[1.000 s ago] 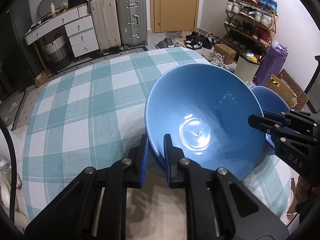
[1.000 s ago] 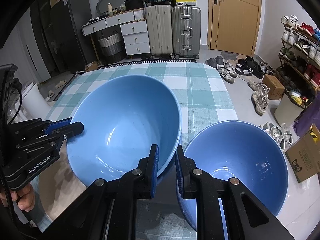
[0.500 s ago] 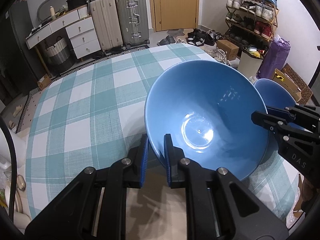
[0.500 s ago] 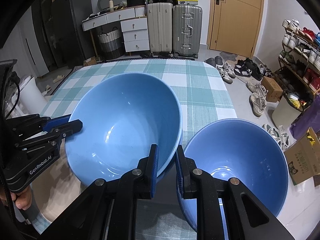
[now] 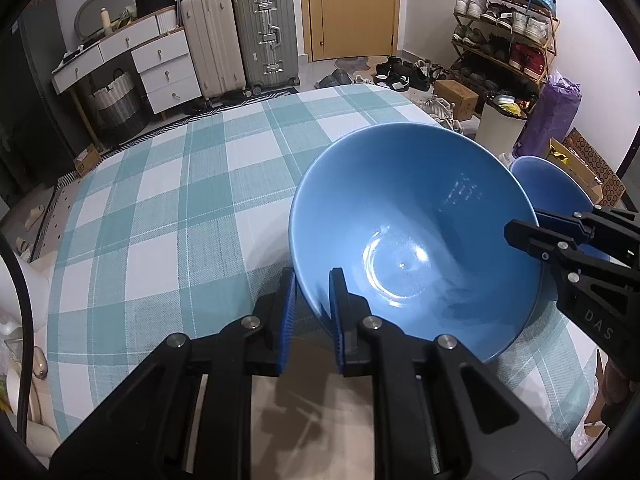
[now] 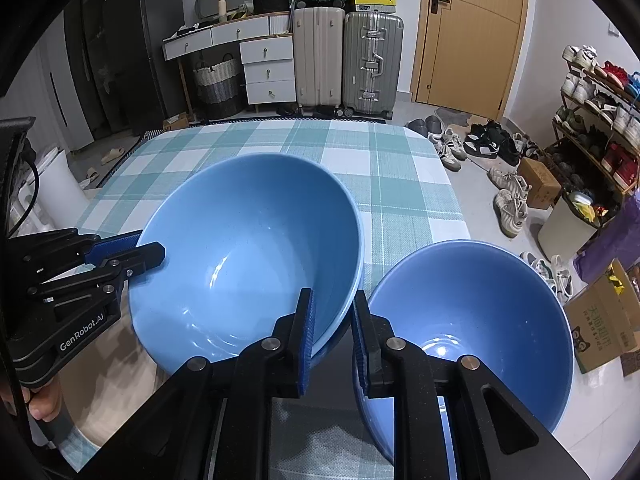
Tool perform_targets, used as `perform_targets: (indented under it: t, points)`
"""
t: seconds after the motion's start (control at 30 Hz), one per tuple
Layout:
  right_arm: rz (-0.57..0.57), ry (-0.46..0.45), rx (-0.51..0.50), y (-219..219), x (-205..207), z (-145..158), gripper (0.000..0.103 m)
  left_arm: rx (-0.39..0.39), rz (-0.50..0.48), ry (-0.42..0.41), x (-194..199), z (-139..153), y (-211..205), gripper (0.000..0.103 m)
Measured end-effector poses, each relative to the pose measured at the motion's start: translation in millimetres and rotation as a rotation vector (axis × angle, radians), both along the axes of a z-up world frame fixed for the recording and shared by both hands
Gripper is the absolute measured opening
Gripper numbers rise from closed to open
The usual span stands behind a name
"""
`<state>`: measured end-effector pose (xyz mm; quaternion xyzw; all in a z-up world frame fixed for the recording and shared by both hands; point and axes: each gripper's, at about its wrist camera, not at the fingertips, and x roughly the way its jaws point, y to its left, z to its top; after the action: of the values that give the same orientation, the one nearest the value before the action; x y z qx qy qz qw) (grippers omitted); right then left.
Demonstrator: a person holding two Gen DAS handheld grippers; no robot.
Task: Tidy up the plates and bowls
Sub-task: 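Lower the held blue bowl into the other blue bowl, then open both grippers and lift them off the nested bowls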
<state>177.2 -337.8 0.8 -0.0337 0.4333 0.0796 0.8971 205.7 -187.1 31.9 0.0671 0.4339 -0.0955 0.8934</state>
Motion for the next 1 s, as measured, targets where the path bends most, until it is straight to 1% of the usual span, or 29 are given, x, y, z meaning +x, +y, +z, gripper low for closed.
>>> perform_targets:
  t: [0.43,0.53,0.63,0.7,0.73,0.77,0.8,0.87,0.9,0.93,0.97,1.0]
  points:
    - [-0.028,-0.005,-0.019,1,3,2,0.018,-0.009,0.002,0.011,3,-3,2,0.013]
    - [-0.025,0.003,0.001,-1,4,2,0.021,-0.020,0.005,0.013,3,-4,3,0.013]
    - [-0.017,0.010,-0.002,0,5,3,0.026,-0.036,0.006,0.022,4,-6,5,0.014]
    - [-0.007,0.016,0.008,1,5,3,0.035,-0.044,0.006,0.029,4,-6,5,0.016]
    - [-0.003,0.017,0.015,1,5,4,0.037,-0.051,0.002,0.031,3,-5,5,0.018]
    - [0.001,0.016,0.023,1,4,5,0.043,-0.057,-0.001,0.034,2,-4,5,0.019]
    - [0.006,0.011,0.032,1,3,7,0.049,-0.062,-0.005,0.035,1,-2,5,0.021]
    - [0.008,0.002,0.044,1,0,13,0.055,-0.062,-0.011,0.027,-4,3,4,0.028]
    - [0.009,-0.003,0.047,0,-2,15,0.062,-0.061,-0.014,0.021,-6,6,3,0.036]
    - [0.008,-0.007,0.050,0,-4,19,0.067,-0.060,-0.019,0.012,-9,10,3,0.047]
    - [0.005,-0.019,0.059,-2,-7,24,0.075,-0.061,-0.023,0.007,-12,14,2,0.052]
    - [0.004,-0.031,0.068,-4,-9,27,0.082,-0.067,-0.027,0.002,-15,18,2,0.061]
